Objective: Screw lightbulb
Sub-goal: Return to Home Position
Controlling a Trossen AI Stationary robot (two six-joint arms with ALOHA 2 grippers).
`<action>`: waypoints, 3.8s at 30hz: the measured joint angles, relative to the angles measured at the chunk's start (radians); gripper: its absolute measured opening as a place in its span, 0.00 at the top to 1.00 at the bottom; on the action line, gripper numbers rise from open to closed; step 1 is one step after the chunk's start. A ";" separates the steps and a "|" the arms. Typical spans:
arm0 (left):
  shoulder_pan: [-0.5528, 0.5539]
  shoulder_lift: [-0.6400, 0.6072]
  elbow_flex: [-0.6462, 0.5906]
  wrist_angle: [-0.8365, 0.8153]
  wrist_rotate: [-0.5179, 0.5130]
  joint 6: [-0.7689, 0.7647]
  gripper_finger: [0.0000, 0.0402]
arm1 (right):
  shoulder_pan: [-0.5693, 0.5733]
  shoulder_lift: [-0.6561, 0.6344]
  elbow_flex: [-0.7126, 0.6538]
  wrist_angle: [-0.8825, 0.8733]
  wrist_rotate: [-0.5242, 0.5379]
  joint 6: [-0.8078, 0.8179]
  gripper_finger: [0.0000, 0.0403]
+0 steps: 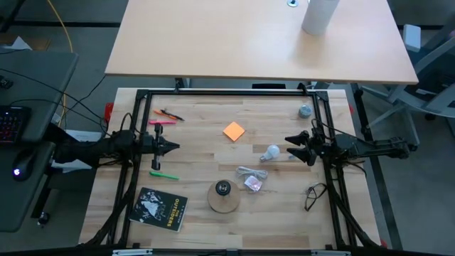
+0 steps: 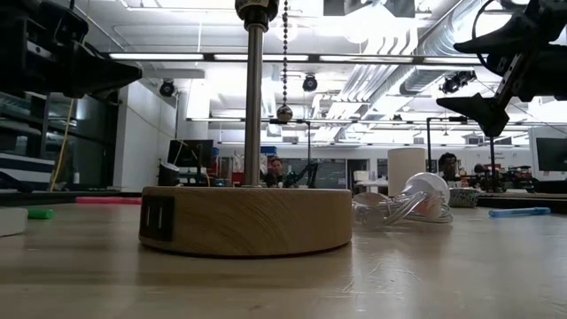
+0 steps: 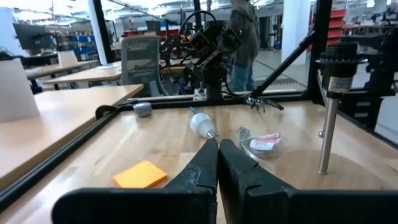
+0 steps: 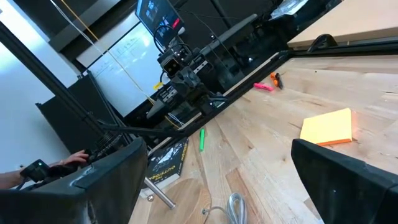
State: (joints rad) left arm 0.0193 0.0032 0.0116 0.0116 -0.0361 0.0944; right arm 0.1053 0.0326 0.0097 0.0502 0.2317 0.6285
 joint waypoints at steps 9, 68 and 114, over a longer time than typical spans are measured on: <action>0.000 0.000 0.000 0.000 0.000 -0.013 1.00 | 0.000 0.000 0.000 0.000 0.000 0.000 0.04; 0.000 0.010 0.000 0.000 -0.002 -0.013 1.00 | -0.099 -0.015 -0.001 -0.031 -0.206 -0.421 0.04; 0.000 0.010 0.000 0.000 -0.001 -0.013 1.00 | -0.099 -0.014 -0.001 -0.032 -0.206 -0.341 0.04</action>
State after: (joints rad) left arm 0.0193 0.0129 0.0116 0.0117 -0.0372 0.0814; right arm 0.0063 0.0182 0.0090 0.0185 0.0257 0.2879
